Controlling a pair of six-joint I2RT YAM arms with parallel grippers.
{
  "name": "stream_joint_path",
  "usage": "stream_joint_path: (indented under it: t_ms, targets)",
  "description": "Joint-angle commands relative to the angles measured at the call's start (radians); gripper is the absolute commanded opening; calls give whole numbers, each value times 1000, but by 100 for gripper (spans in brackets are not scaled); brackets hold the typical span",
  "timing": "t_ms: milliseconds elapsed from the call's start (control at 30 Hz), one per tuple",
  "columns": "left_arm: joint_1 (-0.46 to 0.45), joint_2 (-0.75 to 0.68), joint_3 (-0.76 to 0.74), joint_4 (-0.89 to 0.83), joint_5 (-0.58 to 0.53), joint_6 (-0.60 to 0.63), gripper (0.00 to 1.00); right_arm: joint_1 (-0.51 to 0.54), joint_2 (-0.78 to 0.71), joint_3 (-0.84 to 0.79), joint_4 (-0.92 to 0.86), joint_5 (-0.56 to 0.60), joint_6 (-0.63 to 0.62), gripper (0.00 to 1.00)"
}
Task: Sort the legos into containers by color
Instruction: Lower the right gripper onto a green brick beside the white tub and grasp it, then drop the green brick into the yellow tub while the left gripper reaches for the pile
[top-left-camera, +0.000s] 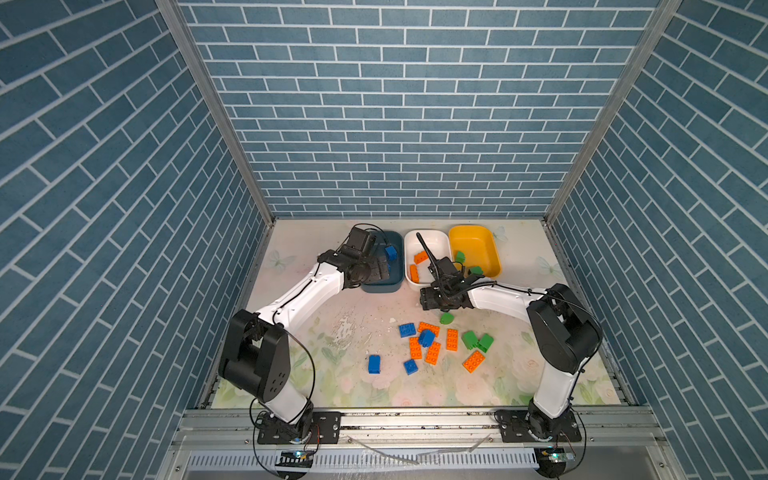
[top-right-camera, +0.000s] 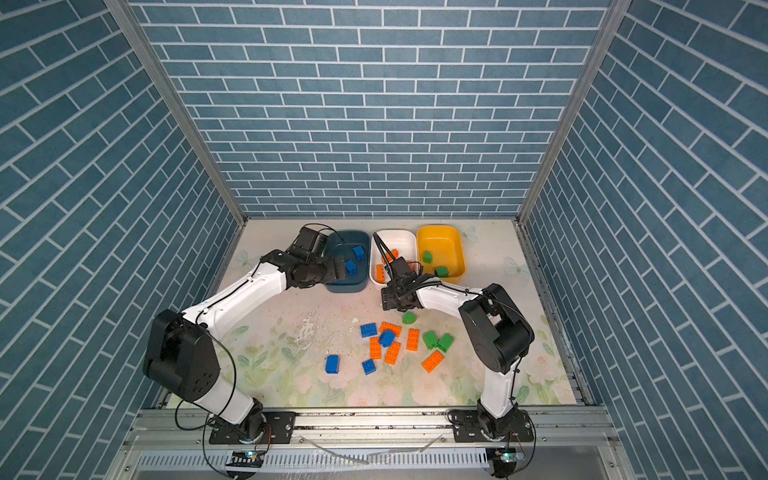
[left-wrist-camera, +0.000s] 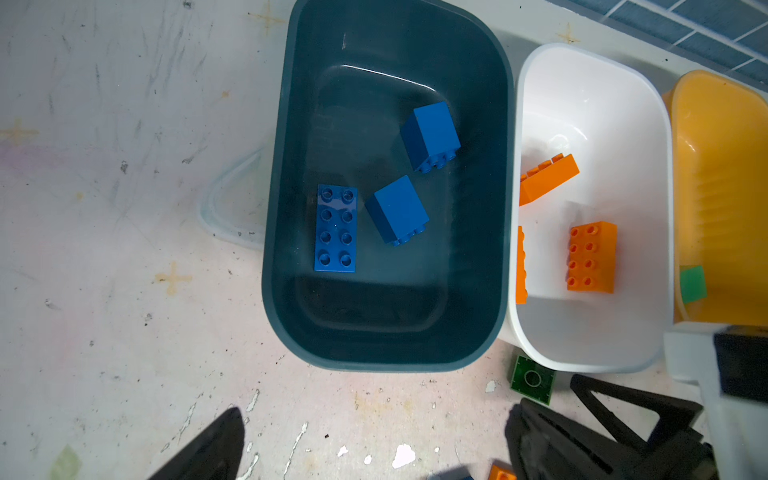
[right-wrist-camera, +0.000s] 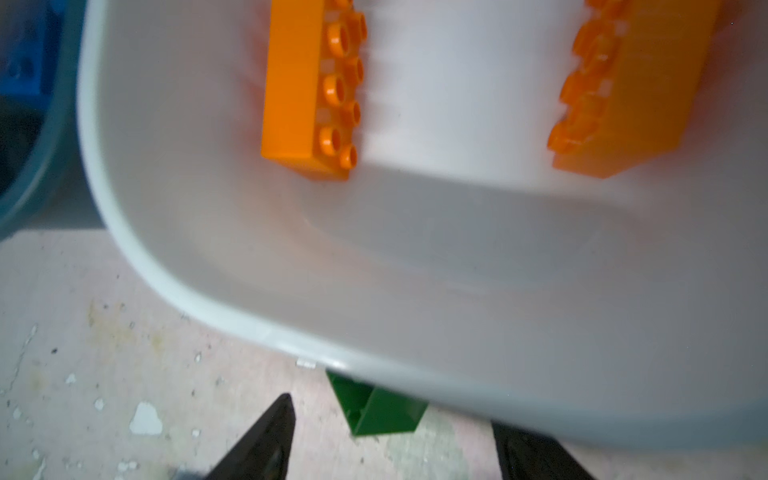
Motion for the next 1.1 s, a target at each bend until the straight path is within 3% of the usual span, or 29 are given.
stream_joint_path:
  t_ms: [0,400,633,833,1067]
  targets:
    - [-4,11,18,-26,-14,12,99,15,40,64,-28,85,56,71]
    - [-4,38,18,-28,5,14,99,56,112,115,-143,160,24,52]
    - [-4,40,12,-19,8,11,99,57,44,38,-151,197,-35,40]
    - [-32,38,22,-23,-22,22,99,57,-31,-57,-74,189,-65,35]
    - [-64,33,26,-28,-61,38,99,48,-192,-185,24,183,-185,31]
